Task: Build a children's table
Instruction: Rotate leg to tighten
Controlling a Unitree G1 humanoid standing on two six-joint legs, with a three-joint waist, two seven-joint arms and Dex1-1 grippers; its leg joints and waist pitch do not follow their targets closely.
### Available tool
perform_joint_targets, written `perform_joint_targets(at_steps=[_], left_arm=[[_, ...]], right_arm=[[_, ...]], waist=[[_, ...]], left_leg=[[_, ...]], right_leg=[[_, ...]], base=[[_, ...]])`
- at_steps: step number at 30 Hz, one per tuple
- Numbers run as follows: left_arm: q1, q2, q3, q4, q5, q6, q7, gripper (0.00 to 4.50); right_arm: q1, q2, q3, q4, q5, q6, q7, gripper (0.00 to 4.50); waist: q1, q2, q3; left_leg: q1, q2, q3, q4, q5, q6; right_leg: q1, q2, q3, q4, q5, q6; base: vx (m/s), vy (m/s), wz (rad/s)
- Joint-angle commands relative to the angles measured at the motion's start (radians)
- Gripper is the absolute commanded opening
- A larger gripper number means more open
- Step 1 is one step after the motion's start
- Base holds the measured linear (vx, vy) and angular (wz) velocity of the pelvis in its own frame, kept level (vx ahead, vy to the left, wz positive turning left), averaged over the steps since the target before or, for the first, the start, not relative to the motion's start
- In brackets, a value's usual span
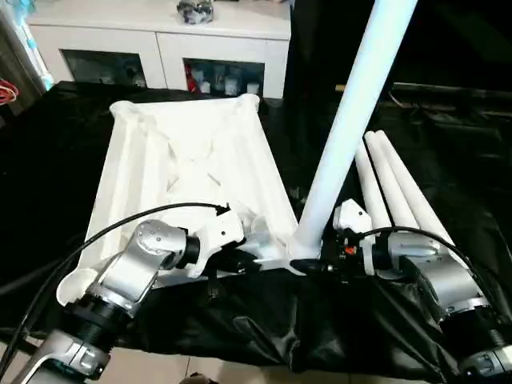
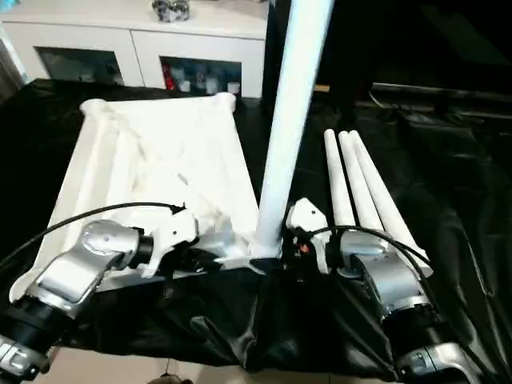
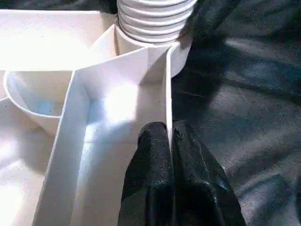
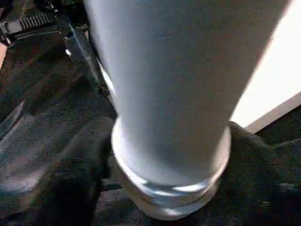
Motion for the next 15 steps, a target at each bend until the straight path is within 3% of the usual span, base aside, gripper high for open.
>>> perform_joint_targets(at_steps=[1, 6, 11, 15], left_arm=[[-0.012, 0.002, -0.002, -0.036, -0.033, -0.018, -0.04, 0.0], [-0.011, 0.009, -0.001, -0.032, -0.034, -0.025, -0.047, 0.0], [-0.008, 0.002, 0.002, -0.029, -0.038, -0.029, -0.038, 0.0], [-0.013, -0.086, 0.036, 0.001, -0.028, -0.036, 0.102, 0.0]], right_arm=[[0.004, -0.002, 0.026, -0.039, 0.018, 0.021, 0.028, 3.21], [0.013, 0.007, 0.034, -0.052, 0.019, 0.031, 0.02, 2.86], [0.024, 0.03, 0.025, -0.052, 0.02, 0.035, 0.001, 2.79], [0.02, 0.11, -0.018, 0.01, 0.015, 0.044, -0.143, 2.79]], waist=[[-0.001, -0.007, -0.065], [0.0, -0.008, -0.064], [0.0, -0.007, -0.064], [-0.006, -0.009, -0.061]], left_leg=[[0.028, 0.061, -0.028, -0.072, -0.217, 0.034], [0.028, 0.061, -0.027, -0.072, -0.211, 0.033], [0.028, 0.061, -0.028, -0.073, -0.215, 0.027], [0.029, 0.06, -0.029, -0.075, -0.235, 0.013]], right_leg=[[0.035, -0.072, 0.043, -0.077, -0.158, -0.239], [0.034, -0.071, 0.043, -0.075, -0.153, -0.239], [0.034, -0.073, 0.043, -0.075, -0.16, -0.236], [0.031, -0.073, 0.043, -0.08, -0.191, -0.232]], base=[[0.0, 0.0, 0.0], [0.0, 0.0, 0.0], [0.0, 0.0, 0.0], [0.0, 0.0, 0.0]])
